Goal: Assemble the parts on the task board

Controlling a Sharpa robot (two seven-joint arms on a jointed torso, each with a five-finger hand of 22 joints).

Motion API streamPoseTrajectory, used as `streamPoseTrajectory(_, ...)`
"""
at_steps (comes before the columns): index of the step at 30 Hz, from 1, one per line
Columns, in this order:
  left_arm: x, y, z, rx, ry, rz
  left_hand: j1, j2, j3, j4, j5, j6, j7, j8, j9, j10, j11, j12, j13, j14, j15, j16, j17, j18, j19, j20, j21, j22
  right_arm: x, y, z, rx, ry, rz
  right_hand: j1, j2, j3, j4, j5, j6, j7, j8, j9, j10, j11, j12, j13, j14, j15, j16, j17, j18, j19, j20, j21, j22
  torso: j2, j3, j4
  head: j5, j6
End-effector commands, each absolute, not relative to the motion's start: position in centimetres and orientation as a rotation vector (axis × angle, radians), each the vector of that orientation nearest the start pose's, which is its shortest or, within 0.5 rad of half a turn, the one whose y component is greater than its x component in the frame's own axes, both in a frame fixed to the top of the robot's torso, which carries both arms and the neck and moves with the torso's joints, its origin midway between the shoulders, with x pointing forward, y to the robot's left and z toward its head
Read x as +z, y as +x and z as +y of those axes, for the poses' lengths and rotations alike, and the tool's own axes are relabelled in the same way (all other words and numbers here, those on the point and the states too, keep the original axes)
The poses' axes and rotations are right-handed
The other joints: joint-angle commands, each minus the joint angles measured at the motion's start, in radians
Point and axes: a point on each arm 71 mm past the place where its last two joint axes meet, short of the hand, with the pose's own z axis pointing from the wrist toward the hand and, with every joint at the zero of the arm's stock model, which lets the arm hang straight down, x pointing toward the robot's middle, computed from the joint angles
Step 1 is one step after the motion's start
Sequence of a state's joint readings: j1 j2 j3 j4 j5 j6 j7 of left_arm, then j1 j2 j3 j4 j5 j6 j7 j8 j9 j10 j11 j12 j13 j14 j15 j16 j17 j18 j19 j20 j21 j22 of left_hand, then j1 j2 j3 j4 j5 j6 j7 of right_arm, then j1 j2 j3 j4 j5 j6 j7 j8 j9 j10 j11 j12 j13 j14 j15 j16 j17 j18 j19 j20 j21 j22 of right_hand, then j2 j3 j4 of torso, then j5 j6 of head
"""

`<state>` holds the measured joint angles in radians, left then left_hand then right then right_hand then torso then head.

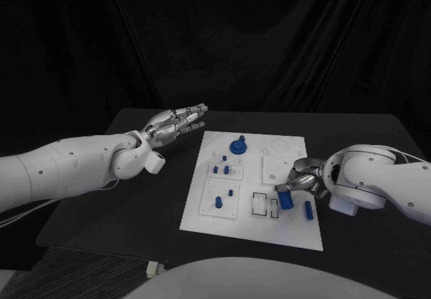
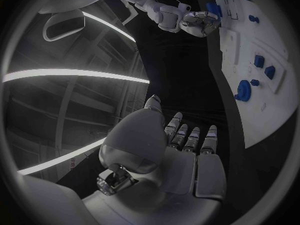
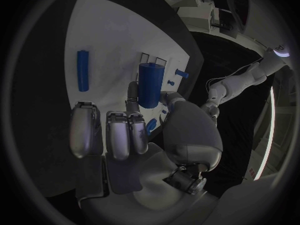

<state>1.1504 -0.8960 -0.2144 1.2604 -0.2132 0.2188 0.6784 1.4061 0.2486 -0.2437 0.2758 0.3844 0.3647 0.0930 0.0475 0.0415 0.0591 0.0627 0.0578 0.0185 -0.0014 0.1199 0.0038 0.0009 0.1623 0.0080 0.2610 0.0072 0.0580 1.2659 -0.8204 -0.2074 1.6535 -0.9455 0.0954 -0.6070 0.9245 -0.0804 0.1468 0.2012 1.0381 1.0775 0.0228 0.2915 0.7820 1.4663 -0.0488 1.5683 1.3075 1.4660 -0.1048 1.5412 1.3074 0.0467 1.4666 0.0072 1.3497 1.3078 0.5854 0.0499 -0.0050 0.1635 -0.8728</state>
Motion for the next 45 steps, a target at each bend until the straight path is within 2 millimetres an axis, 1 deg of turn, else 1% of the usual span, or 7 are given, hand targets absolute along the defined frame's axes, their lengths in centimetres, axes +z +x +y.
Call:
streamPoseTrajectory(1,-25.0,47.3,29.3,-1.807,-0.797,1.544,0.009,0.0,0.006,-0.001,0.006,-0.001,0.005,0.003,0.001,0.001,0.006,0.007,0.001,0.001,-0.003,-0.004,-0.001,0.019,0.002,0.007,0.004,0.001,-24.7,42.9,-17.4,0.49,0.275,2.493,-0.01,0.005,0.229,-0.191,-0.003,-0.003,-0.006,0.007,0.004,0.105,-0.007,0.002,0.263,0.091,-0.008,-0.004,0.199,0.006,0.012,-0.007,0.0,0.193,0.0,-0.0002,-0.0004,0.001,0.0)
streamPoseTrajectory(13,-25.0,47.3,29.2,-1.812,-0.797,1.545,0.01,0.001,0.006,-0.002,0.007,-0.001,0.005,0.004,0.001,0.001,0.007,0.007,0.001,0.001,-0.003,-0.004,-0.001,0.019,0.002,0.007,0.004,0.002,-25.2,42.8,-16.3,0.474,0.242,2.553,-0.043,0.015,0.235,-0.193,-0.068,-0.019,-0.005,0.011,0.025,0.105,-0.006,0.002,0.263,0.091,-0.007,-0.006,0.194,0.007,0.01,-0.007,-0.006,0.191,0.001,-0.0002,0.001,0.0,0.0)
streamPoseTrajectory(18,-25.0,47.3,29.2,-1.812,-0.797,1.543,0.01,0.002,0.007,-0.002,0.009,-0.001,0.006,0.003,0.001,0.001,0.007,0.007,0.001,0.001,-0.003,-0.004,-0.001,0.019,0.002,0.007,0.005,0.003,-25.8,42.7,-15.8,0.466,0.223,2.58,-0.057,0.022,0.232,-0.192,-0.136,-0.03,-0.003,0.007,0.03,0.105,-0.004,0.002,0.263,0.089,-0.005,-0.01,0.187,0.009,0.007,-0.005,-0.014,0.188,0.001,-0.0007,0.0003,0.005,0.0)
streamPoseTrajectory(19,-25.0,47.3,29.2,-1.812,-0.797,1.543,0.01,0.002,0.007,-0.002,0.009,-0.001,0.006,0.003,0.001,0.001,0.007,0.007,0.001,0.001,-0.003,-0.004,-0.001,0.019,0.002,0.007,0.005,0.003,-26.0,42.6,-15.8,0.464,0.219,2.587,-0.066,0.027,0.226,-0.187,-0.201,-0.033,-0.002,0.004,0.03,0.105,-0.003,0.002,0.263,0.089,-0.004,-0.011,0.186,0.01,0.006,-0.004,-0.017,0.187,0.001,-0.0007,0.0002,0.007,0.0)
streamPoseTrajectory(23,-25.0,47.2,29.3,-1.811,-0.798,1.544,0.01,0.002,0.007,-0.002,0.009,-0.001,0.006,0.003,0.001,0.001,0.007,0.007,0.001,0.001,-0.003,-0.004,-0.001,0.019,0.003,0.007,0.005,0.003,-26.5,42.5,-15.4,0.457,0.208,2.606,-0.089,0.042,0.206,-0.163,-0.355,-0.035,0.001,-0.006,0.026,0.105,0.001,0.002,0.263,0.089,-0.001,-0.011,0.186,0.009,0.008,-0.002,-0.016,0.188,0.001,-0.0007,0.0001,0.012,0.0)
streamPoseTrajectory(40,-25.0,47.2,29.4,-1.811,-0.8,1.546,0.011,0.004,0.008,-0.001,0.012,0.0,0.006,0.004,0.001,0.001,0.008,0.007,0.001,0.001,-0.003,-0.004,-0.001,0.019,0.003,0.007,0.005,0.003,-27.0,42.4,-14.7,0.449,0.17,2.641,-0.098,0.053,0.187,-0.142,-0.465,-0.035,0.005,-0.023,0.015,0.105,0.004,0.002,0.263,0.089,0.001,-0.013,0.181,0.01,0.008,0.001,-0.02,0.187,0.001,-0.0002,0.0005,0.013,0.0)
streamPoseTrajectory(45,-25.1,47.2,29.4,-1.812,-0.8,1.548,0.011,0.005,0.009,-0.001,0.014,0.001,0.007,0.004,0.001,0.001,0.008,0.007,0.001,0.001,-0.002,-0.004,-0.001,0.019,0.003,0.007,0.005,0.003,-27.1,42.4,-14.5,0.448,0.162,2.648,-0.108,0.06,0.165,-0.121,-0.576,-0.03,0.008,-0.032,0.007,0.105,0.007,0.002,0.263,0.088,0.004,-0.013,0.18,0.011,0.006,0.004,-0.026,0.186,0.001,-0.0005,-0.0001,0.016,0.0)
